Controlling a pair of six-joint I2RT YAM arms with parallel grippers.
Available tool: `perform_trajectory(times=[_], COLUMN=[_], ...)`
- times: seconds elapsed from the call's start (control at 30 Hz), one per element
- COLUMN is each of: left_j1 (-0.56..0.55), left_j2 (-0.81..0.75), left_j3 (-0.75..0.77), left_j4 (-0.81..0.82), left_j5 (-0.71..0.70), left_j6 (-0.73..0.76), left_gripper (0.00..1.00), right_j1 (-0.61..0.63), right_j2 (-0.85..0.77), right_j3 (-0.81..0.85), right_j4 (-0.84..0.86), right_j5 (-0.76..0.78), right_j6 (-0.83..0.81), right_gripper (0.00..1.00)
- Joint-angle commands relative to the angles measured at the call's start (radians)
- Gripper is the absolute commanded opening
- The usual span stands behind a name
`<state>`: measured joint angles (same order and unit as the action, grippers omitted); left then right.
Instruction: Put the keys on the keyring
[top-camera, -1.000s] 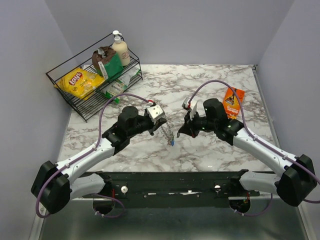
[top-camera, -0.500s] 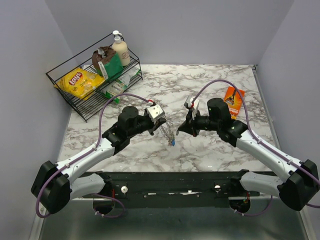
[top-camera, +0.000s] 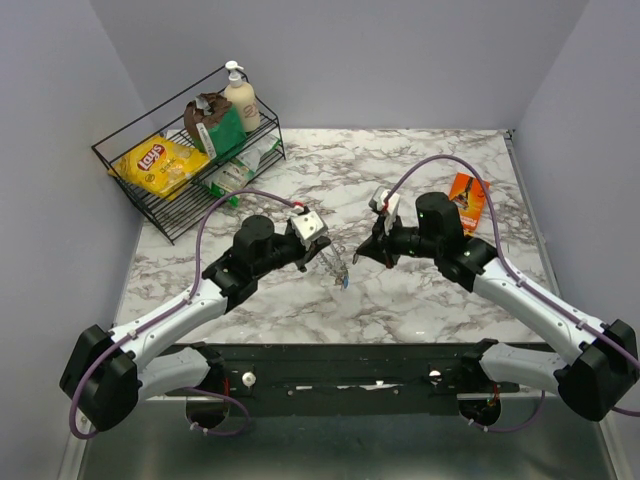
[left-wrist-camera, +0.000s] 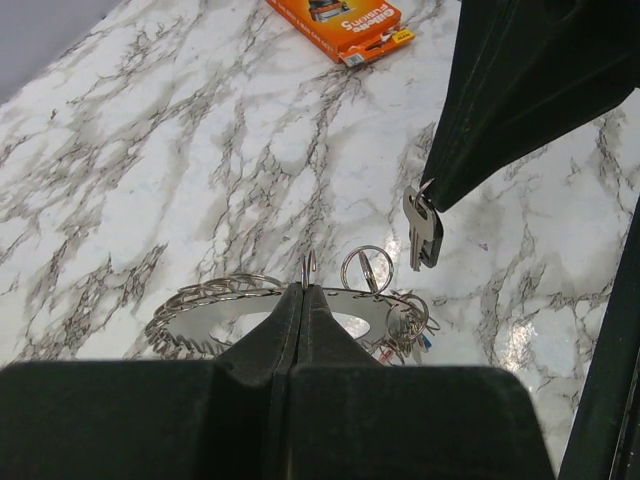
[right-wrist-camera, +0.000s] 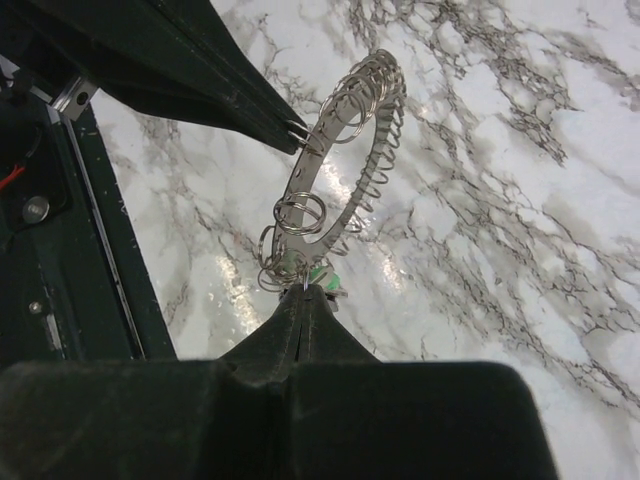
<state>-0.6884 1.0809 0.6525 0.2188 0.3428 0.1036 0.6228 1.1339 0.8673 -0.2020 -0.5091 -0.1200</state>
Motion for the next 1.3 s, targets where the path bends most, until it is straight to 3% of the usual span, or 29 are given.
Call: perform_trajectory(times=[0.0, 0.63, 1.27], left_j1=[0.004, 0.004, 0.004], left_j2=[-0.026, 0.05, 0.034], left_j3=[-0.004, 0.05, 0.041], left_j4=[0.068, 0.037, 0.053], left_j5=[0.024, 0.216, 0.131], left_j6=[0.018, 0.036, 0.011], left_gripper=[0.0, 0.0, 0.0], right_j1=[0.006, 0.006, 0.006], right_j2=[0.018, 0.099, 0.069], right_j3=[0.062, 0.114, 0.075], right_j4=[0.023, 0.056, 0.055], right_j5=[0.047, 0.09, -0.023], right_j6=[-0.033, -0.072, -0.047], right_gripper=[0.0, 0.0, 0.0])
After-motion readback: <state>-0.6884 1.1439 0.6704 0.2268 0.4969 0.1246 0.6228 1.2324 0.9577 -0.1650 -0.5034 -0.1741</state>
